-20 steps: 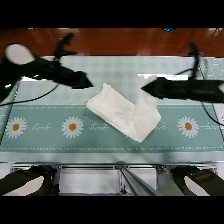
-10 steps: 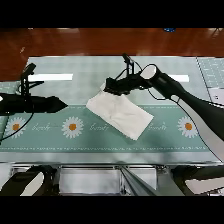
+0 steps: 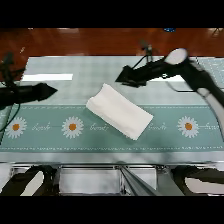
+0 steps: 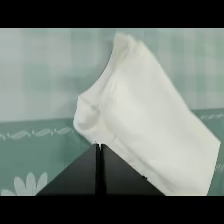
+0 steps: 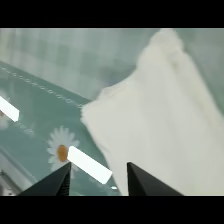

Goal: Fold the shirts.

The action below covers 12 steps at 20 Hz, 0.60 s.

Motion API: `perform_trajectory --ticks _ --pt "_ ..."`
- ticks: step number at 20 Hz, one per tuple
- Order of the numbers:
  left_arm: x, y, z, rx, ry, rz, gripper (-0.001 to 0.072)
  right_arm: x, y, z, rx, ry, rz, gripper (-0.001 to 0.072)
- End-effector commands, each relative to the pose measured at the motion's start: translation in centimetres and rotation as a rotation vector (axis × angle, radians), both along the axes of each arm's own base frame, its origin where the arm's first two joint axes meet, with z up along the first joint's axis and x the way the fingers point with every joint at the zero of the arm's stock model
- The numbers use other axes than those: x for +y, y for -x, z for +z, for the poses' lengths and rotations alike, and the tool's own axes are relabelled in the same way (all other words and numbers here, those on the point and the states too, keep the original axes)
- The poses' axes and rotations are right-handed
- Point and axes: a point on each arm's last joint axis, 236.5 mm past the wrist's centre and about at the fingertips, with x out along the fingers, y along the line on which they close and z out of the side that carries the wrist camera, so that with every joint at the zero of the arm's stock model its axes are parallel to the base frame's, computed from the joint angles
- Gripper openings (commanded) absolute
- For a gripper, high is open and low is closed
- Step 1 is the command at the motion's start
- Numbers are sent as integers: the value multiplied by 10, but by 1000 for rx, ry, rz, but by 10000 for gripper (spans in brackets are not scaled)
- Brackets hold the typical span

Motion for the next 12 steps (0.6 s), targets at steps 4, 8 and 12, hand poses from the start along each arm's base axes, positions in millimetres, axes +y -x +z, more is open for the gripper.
perform_trajectory --ticks 4,8,12 --pt "-34 26 -2 51 23 -147 28 -241 107 -21 -13 667 -554 406" --pt "-71 62 -56 178 33 -250 28 -177 164 -114 189 362 -554 407" --pt "-87 83 -82 235 29 -302 28 -123 167 -150 287 93 -565 407"
